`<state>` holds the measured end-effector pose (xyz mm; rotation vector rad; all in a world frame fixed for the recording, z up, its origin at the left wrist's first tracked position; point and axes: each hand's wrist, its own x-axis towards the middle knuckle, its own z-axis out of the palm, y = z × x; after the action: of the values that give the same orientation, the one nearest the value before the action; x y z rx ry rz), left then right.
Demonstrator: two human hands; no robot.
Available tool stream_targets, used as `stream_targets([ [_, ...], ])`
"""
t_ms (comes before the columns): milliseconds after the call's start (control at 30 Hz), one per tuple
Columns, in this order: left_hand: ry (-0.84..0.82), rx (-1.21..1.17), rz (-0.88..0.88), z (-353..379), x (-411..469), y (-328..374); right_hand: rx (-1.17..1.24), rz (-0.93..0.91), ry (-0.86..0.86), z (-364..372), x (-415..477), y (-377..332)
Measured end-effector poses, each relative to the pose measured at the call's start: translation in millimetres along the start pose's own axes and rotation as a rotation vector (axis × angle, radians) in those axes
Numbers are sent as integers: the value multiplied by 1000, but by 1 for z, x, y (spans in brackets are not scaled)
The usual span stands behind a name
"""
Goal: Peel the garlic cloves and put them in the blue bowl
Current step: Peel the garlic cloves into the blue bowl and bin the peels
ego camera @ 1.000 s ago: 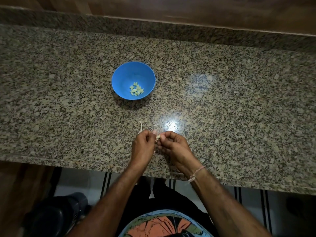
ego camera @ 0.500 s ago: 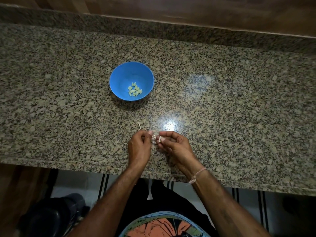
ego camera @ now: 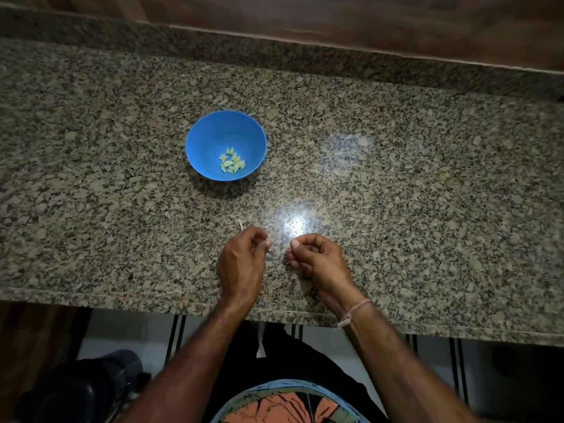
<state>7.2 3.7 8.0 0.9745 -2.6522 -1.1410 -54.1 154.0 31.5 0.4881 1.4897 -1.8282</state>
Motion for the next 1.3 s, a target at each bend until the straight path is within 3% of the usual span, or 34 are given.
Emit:
stream_targets([
  [300, 27, 67, 21, -9, -7, -7, 20, -6, -14, 10, 2, 1],
  [467, -48, -180, 60, -14, -11, -10, -80, -85, -13, 22, 1, 2],
  [733, -20, -166, -11, -30, -5, -30, -230, -154, -67, 39, 3, 14],
  [900, 65, -68, -85, -54, 18, -59, -691, -407, 79, 31, 11, 18],
  [1067, 38, -27, -13, -62, 24, -72, -1283, -541, 8, 23, 25, 23],
  [1167, 26, -55, 16, -56, 6, -72, -1150, -599, -16, 30, 23, 29],
  [1300, -47, -51, 12, -41, -21, -72, -1214, -744, 40, 38, 29, 44],
])
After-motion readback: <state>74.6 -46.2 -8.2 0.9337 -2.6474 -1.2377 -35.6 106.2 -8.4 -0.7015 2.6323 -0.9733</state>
